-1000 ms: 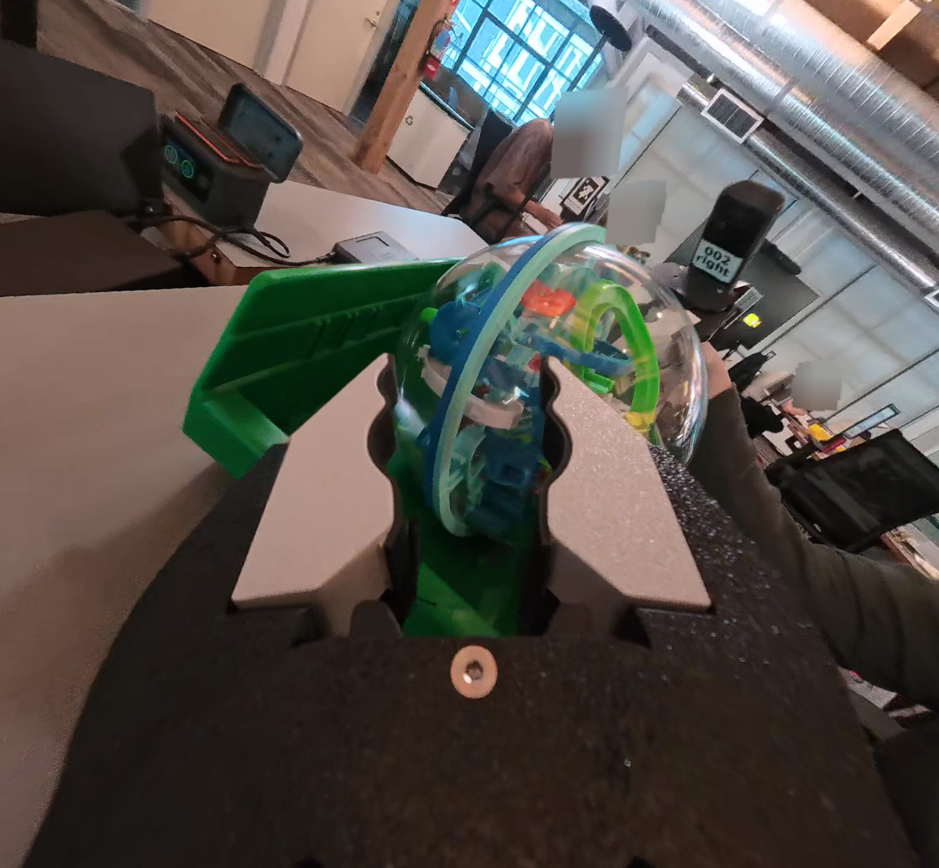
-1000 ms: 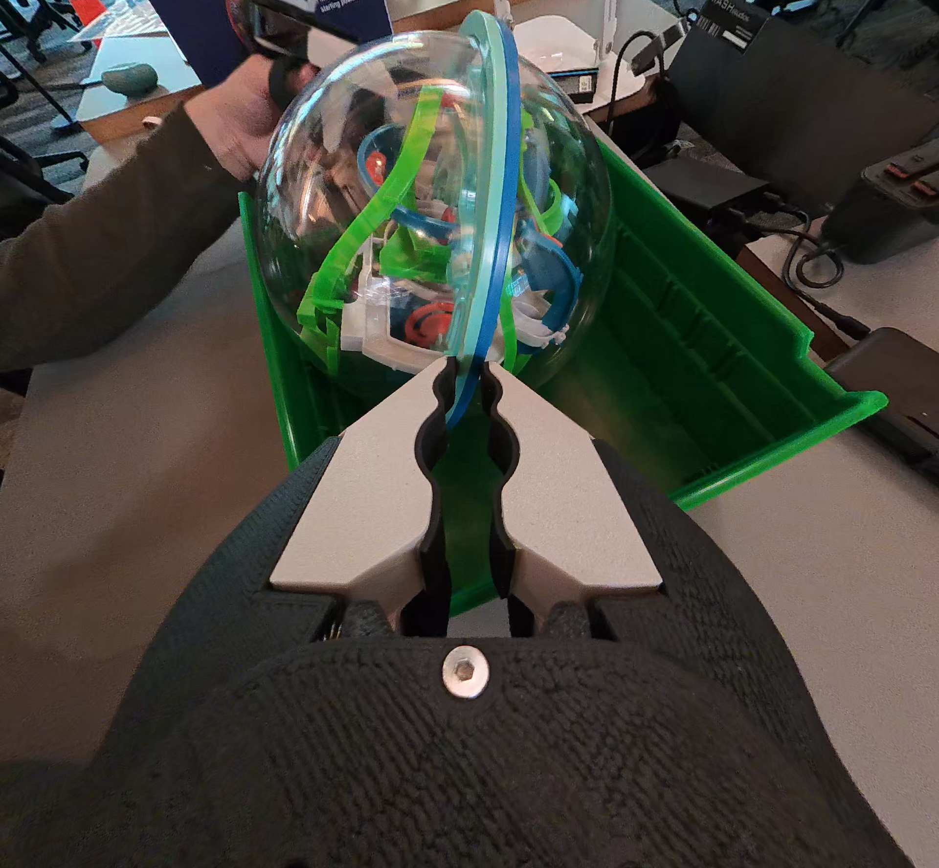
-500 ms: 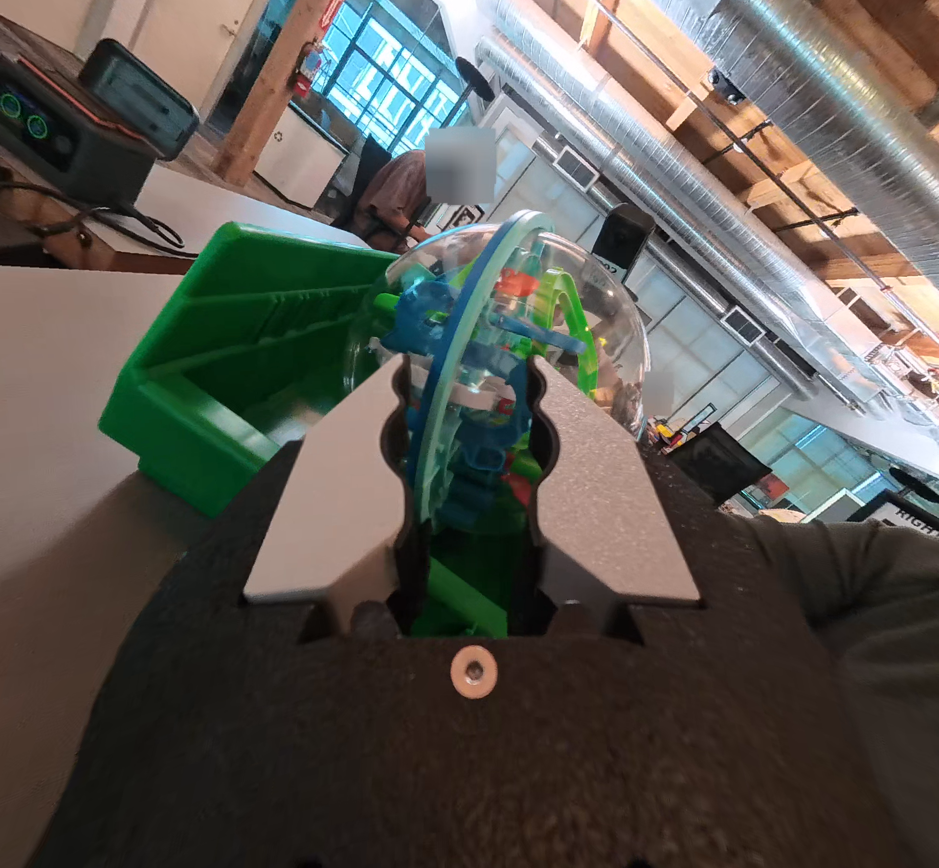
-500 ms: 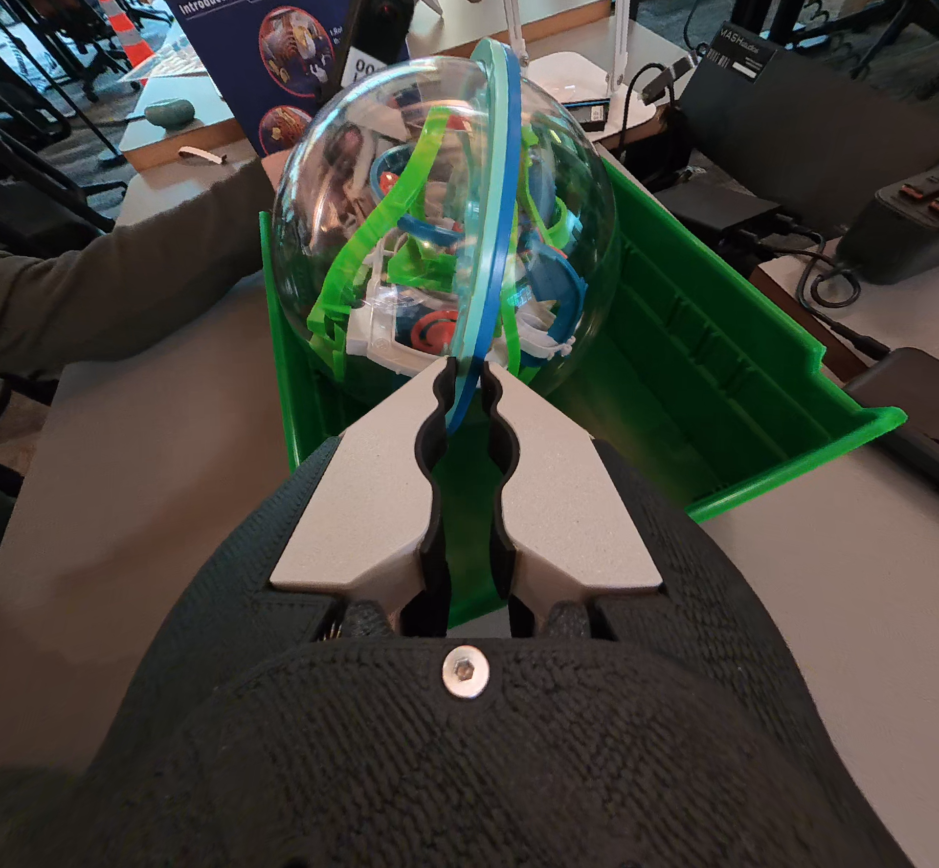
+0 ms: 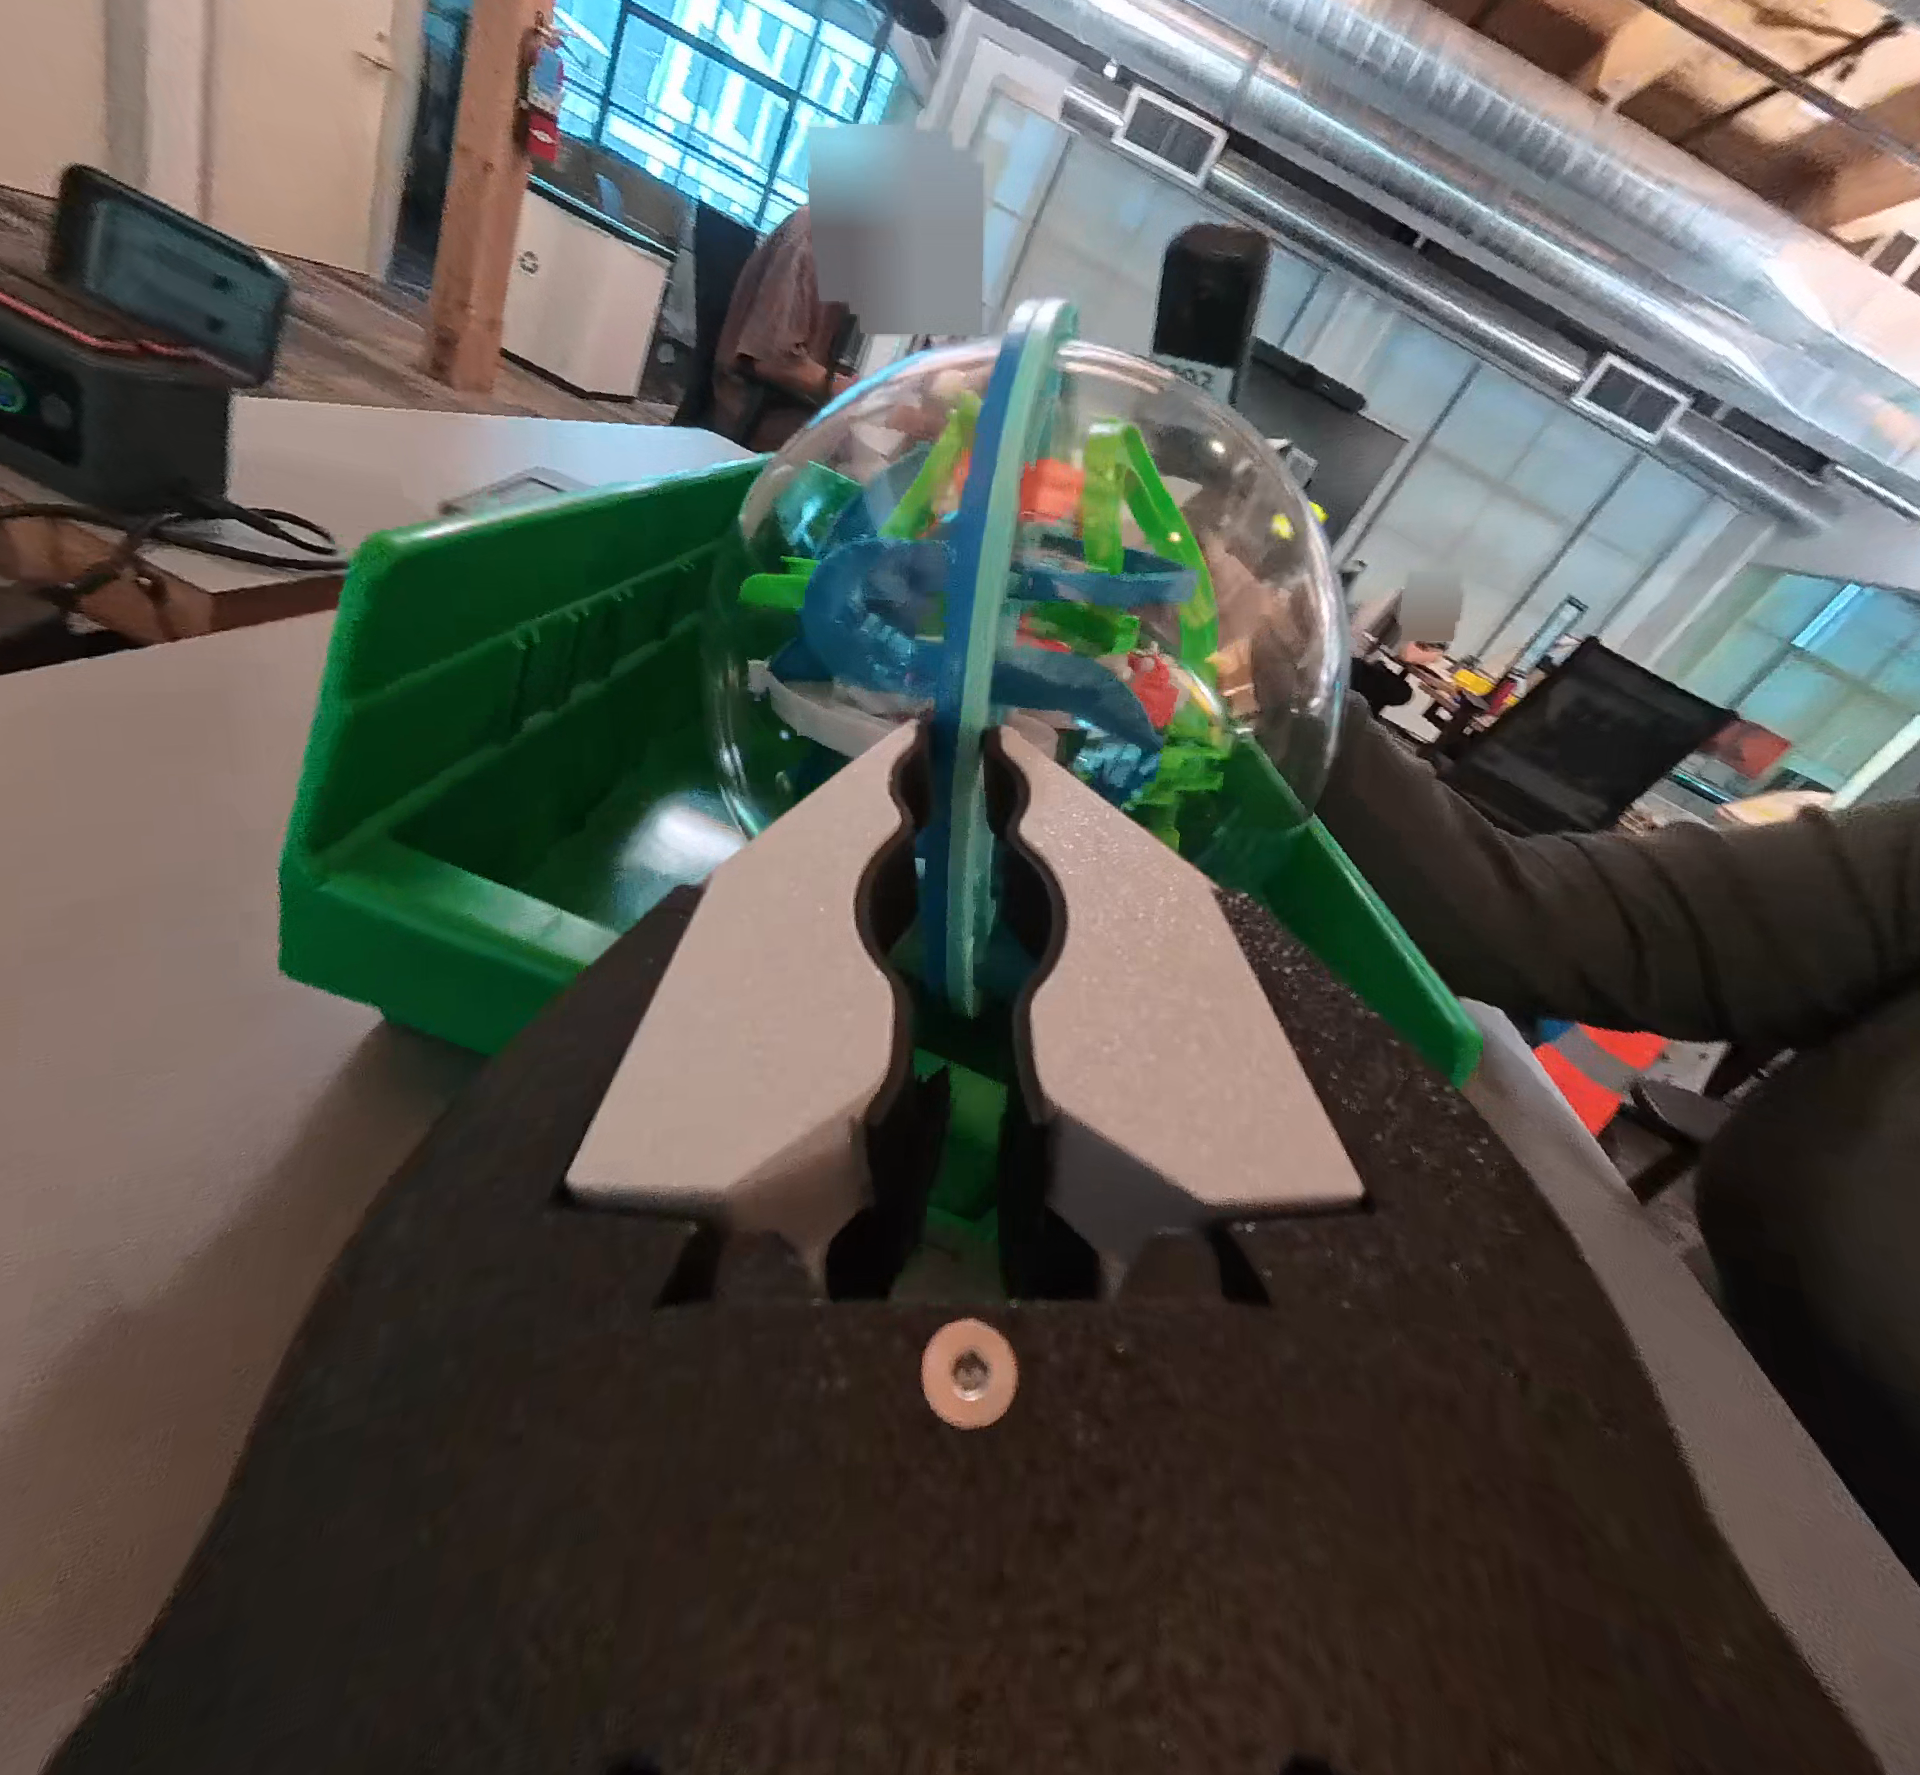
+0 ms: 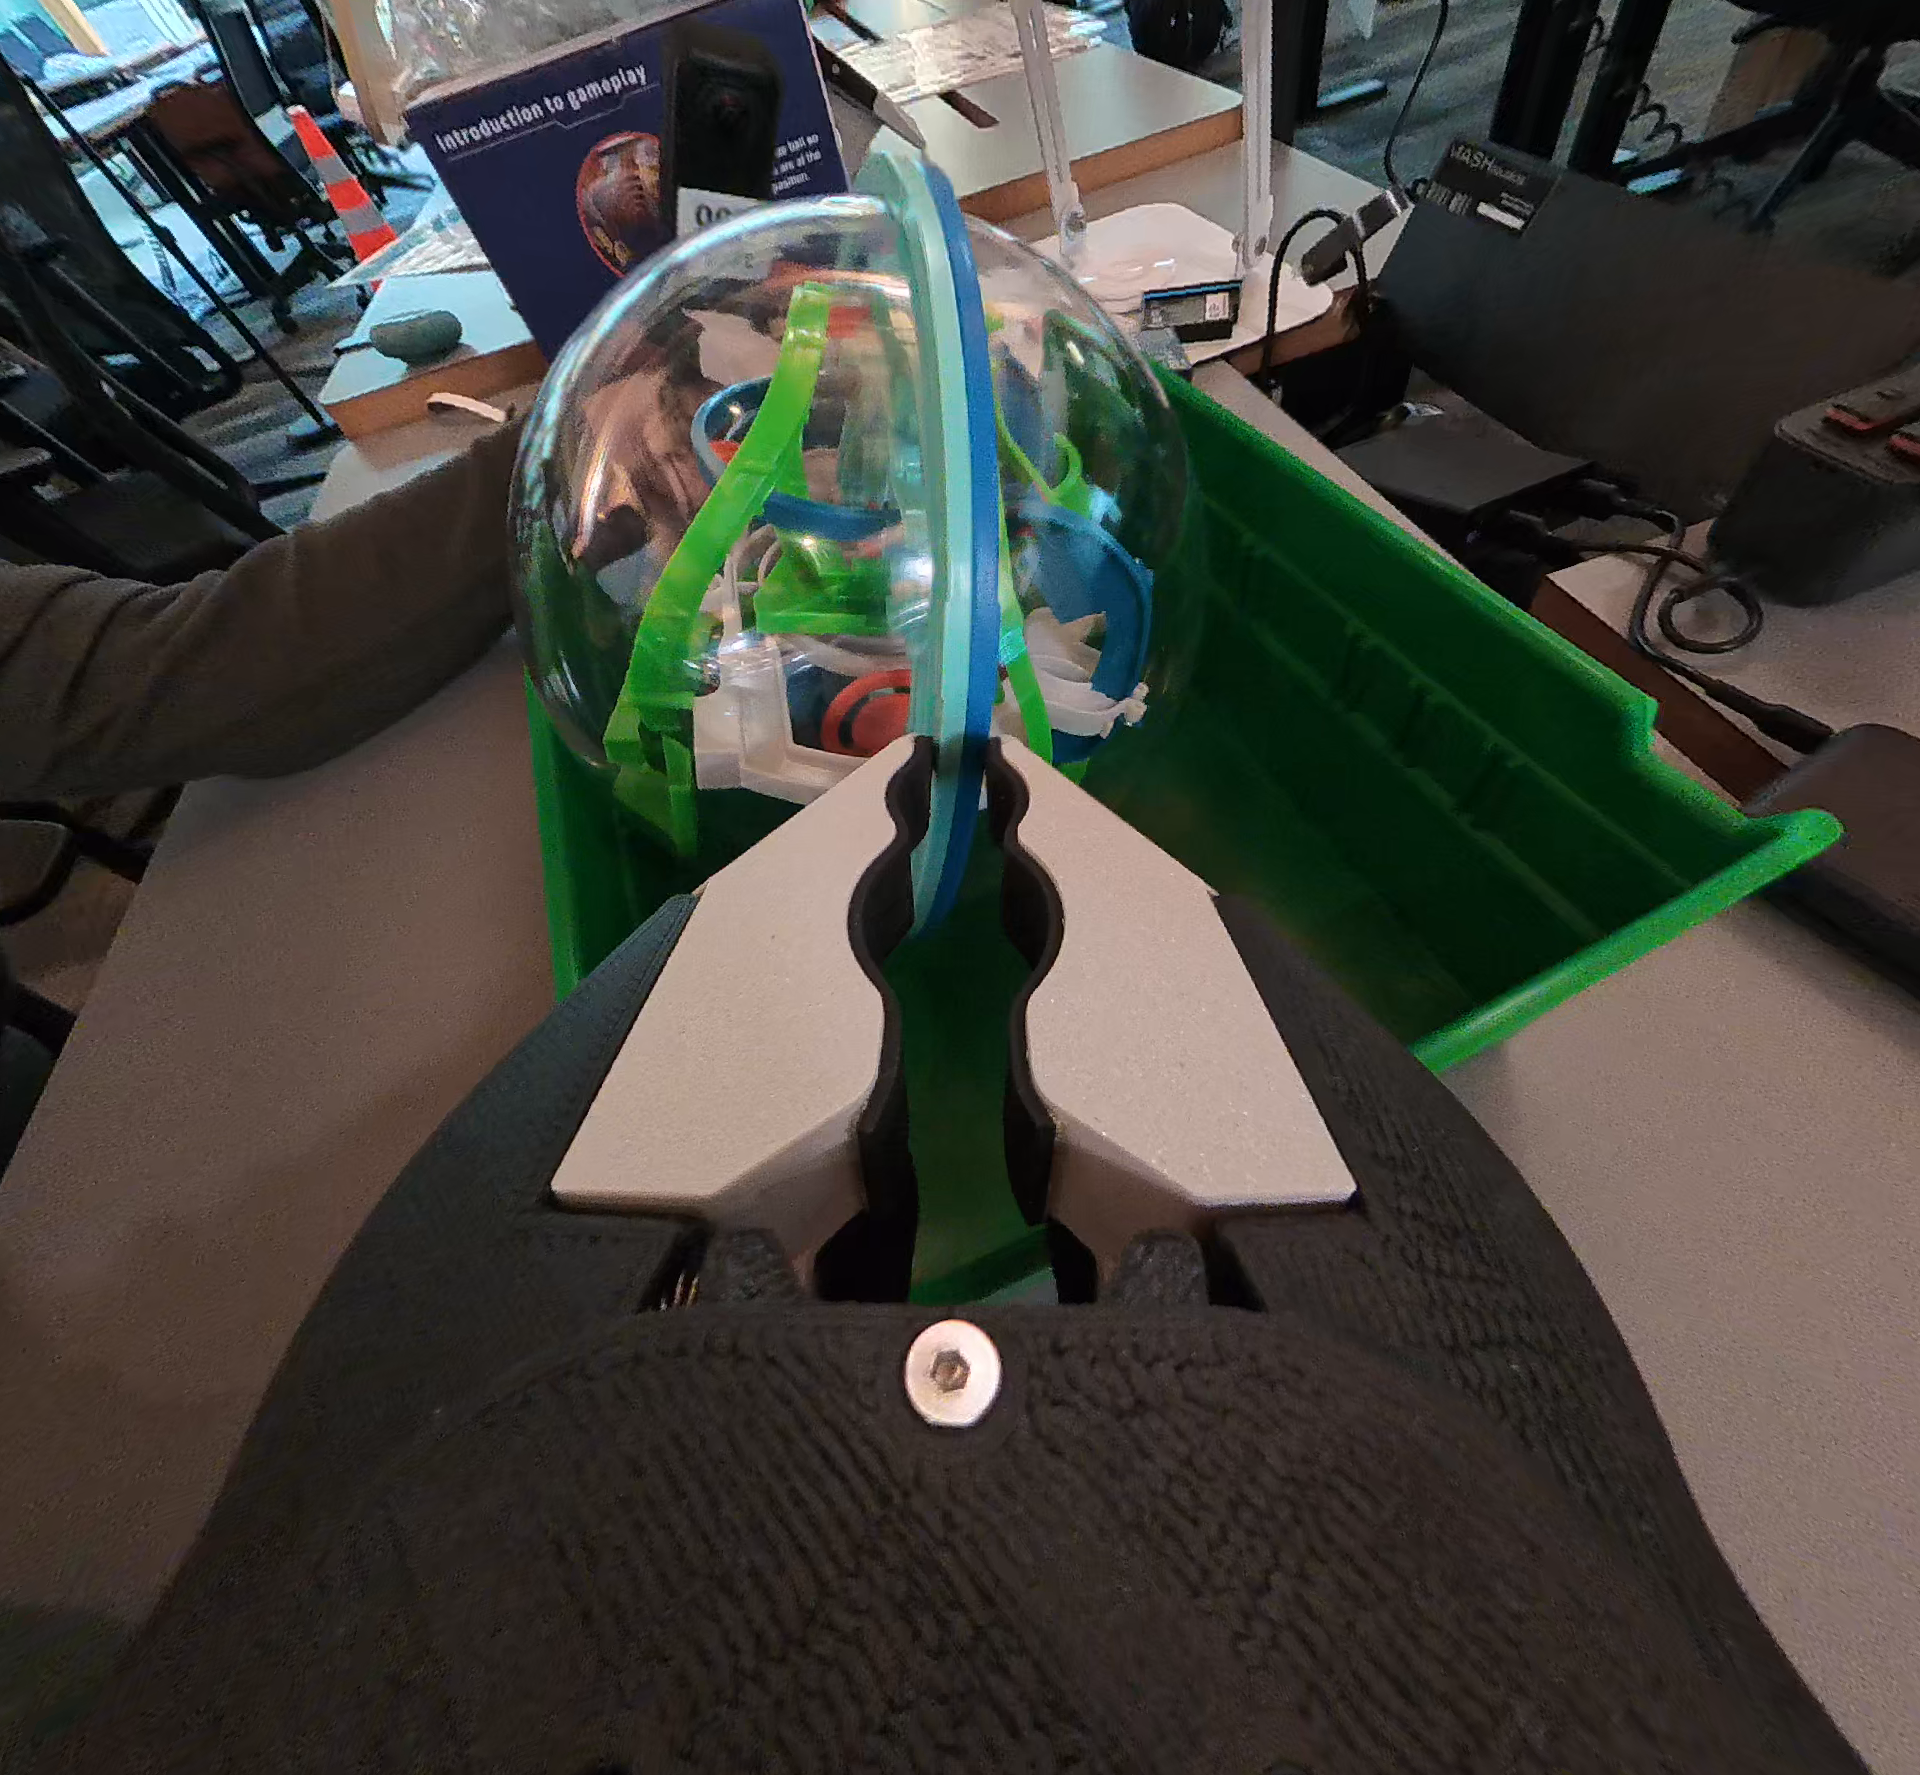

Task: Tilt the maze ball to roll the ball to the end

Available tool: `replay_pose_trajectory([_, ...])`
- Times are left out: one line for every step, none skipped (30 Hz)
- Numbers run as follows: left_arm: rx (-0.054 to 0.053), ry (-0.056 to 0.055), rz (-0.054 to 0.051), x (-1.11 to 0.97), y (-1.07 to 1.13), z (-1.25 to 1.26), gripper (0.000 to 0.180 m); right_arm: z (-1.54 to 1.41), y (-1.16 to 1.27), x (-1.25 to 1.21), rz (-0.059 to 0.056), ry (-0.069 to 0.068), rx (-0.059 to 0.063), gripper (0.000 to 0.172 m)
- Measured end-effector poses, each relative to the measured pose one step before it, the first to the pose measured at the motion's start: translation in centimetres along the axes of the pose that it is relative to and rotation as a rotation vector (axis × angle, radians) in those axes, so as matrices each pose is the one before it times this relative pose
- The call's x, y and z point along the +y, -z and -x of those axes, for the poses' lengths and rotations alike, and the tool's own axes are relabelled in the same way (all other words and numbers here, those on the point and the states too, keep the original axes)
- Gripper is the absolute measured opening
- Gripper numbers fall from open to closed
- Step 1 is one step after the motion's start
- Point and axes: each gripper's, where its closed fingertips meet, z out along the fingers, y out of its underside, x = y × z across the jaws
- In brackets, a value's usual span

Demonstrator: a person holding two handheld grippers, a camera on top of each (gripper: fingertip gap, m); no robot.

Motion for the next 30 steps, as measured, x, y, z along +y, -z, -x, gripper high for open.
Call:
replay_pose_trajectory([0.0224,0.0076,0.0025,0.082,-0.068,-0.31,0.006,0.005,0.066,0.054,-0.0068,-0.0013,-0.0034,0.009])
replay_pose_trajectory([0.0124,0.0105,0.0029,0.063,-0.059,-0.163,0.006,0.001,0.052,0.04,-0.0059,0.0001,-0.0026,0.009])
replay_pose_trajectory([0.0059,0.0059,-0.0014,0.002,-0.05,-0.069,0.006,0.007,0.044,0.024,-0.0056,0.0013,-0.0017,0.009])
replay_pose_trajectory([0.0007,0.0013,-0.0023,-0.034,-0.012,0.005,0.006,0.024,0.029,-0.002,-0.0044,0.003,-0.0008,0.009])
replay_pose_trajectory([-0.001,0.001,-0.0016,-0.035,-0.015,0.011,0.006,0.024,0.001,0.009,-0.0025,0.0041,0.0021,0.009])
replay_pose_trajectory([-0.0006,0.0,-0.0008,-0.034,-0.006,-0.014,0.007,-0.014,-0.016,0.007,-0.0003,0.0034,0.0051,0.01])
replay_pose_trajectory([0.0033,-0.0031,-0.001,-0.039,-0.014,-0.062,0.007,-0.038,-0.019,0.015,0.0008,0.0013,0.0065,0.01])
replay_pose_trajectory([0.0057,-0.0033,-0.0029,-0.052,-0.023,-0.099,0.007,-0.041,-0.016,0.018,0.0005,0.0011,0.0053,0.01])
replay_pose_trajectory([0.0049,-0.0026,-0.0032,-0.067,-0.044,-0.068,0.007,-0.032,-0.011,0.011,0.0007,0.0026,0.0033,0.01])
replay_pose_trajectory([0.0037,-0.0085,-0.0007,-0.036,-0.013,-0.075,0.006,-0.049,-0.027,0.025,0.002,0.0041,0.0017,0.009])
replay_pose_trajectory([0.0015,-0.0243,0.0068,0.02,0.021,-0.084,0.006,-0.04,-0.023,0.017,0.0034,0.0055,-0.0014,0.009])
replay_pose_trajectory([-0.0054,-0.0263,0.0102,0.012,0.024,-0.055,0.006,0.009,-0.009,0.013,0.0023,0.0068,-0.0043,0.009])
replay_pose_trajectory([-0.0026,-0.0272,0.009,-0.052,0.019,-0.123,0.007,0.016,-0.006,-0.013,0.0001,0.0078,-0.0056,0.009])
replay_pose_trajectory([-0.0012,-0.0291,0.0016,-0.164,0.011,-0.167,0.007,0.041,0.022,-0.004,-0.0011,0.0075,-0.0063,0.009])
replay_pose_trajectory([-0.0029,-0.0296,-0.0033,-0.25,-0.013,-0.178,0.007,0.061,0.034,-0.04,-0.0035,0.0098,-0.0046,0.008])
replay_pose_trajectory([-0.0025,-0.0272,0.0003,-0.219,-0.055,-0.217,0.007,0.011,0.07,-0.123,-0.0064,0.015,0.0033,0.008])
replay_pose_trajectory([-0.0089,-0.0273,0.0033,-0.211,-0.082,-0.141,0.007,-0.038,0.127,-0.205,-0.0089,0.0172,0.0101,0.008])
replay_pose_trajectory([-0.0088,-0.0242,0.0019,-0.261,-0.1,-0.125,0.006,-0.014,0.181,-0.342,-0.0129,0.0178,0.0111,0.008])
replay_pose_trajectory([-0.0032,-0.0207,0.0008,-0.323,-0.085,-0.202,0.006,0.064,0.24,-0.46,-0.0178,0.0188,0.008,0.008])
replay_pose_trajectory([-0.0033,-0.0226,0.0007,-0.369,-0.091,-0.244,0.007,0.171,0.278,-0.555,-0.0208,0.0194,0.0038,0.008])
replay_pose_trajectory([-0.0068,-0.0265,0.003,-0.442,-0.087,-0.254,0.007,0.21,0.293,-0.616,-0.0217,0.0213,0.0039,0.008])
replay_pose_trajectory([-0.0093,-0.0316,0.0037,-0.545,-0.096,-0.309,0.007,0.205,0.299,-0.645,-0.0195,0.0231,0.0065,0.008])
replay_pose_trajectory([-0.0133,-0.0425,0.0021,-0.702,-0.082,-0.337,0.006,0.234,0.311,-0.662,-0.0156,0.0255,0.0077,0.008])
replay_pose_trajectory([-0.0171,-0.0461,0.0009,-0.839,-0.077,-0.308,0.006,0.237,0.298,-0.687,-0.0124,0.0279,0.0105,0.008])
replay_pose_trajectory([-0.0246,-0.0474,-0.0002,-0.941,-0.097,-0.224,0.006,0.178,0.307,-0.728,-0.0114,0.0297,0.0153,0.008])
replay_pose_trajectory([-0.0217,-0.0507,0.0001,-0.919,-0.091,-0.283,0.007,0.153,0.317,-0.73,-0.0115,0.0288,0.0166,0.008])
replay_pose_trajectory([-0.0126,-0.0448,0.0013,-0.849,-0.085,-0.355,0.007,0.144,0.339,-0.704,-0.0124,0.0262,0.0148,0.008])
replay_pose_trajectory([-0.0072,-0.0391,0.0006,-0.788,-0.068,-0.384,0.007,0.128,0.328,-0.674,-0.0144,0.0253,0.0127,0.009])
replay_pose_trajectory([-0.0026,-0.0366,-0.0018,-0.745,-0.05,-0.405,0.007,0.148,0.331,-0.663,-0.0174,0.0225,0.0096,0.008])
replay_pose_trajectory([-0.0027,-0.036,-0.0032,-0.71,-0.018,-0.377,0.007,0.168,0.321,-0.666,-0.0207,0.0206,0.0057,0.008])
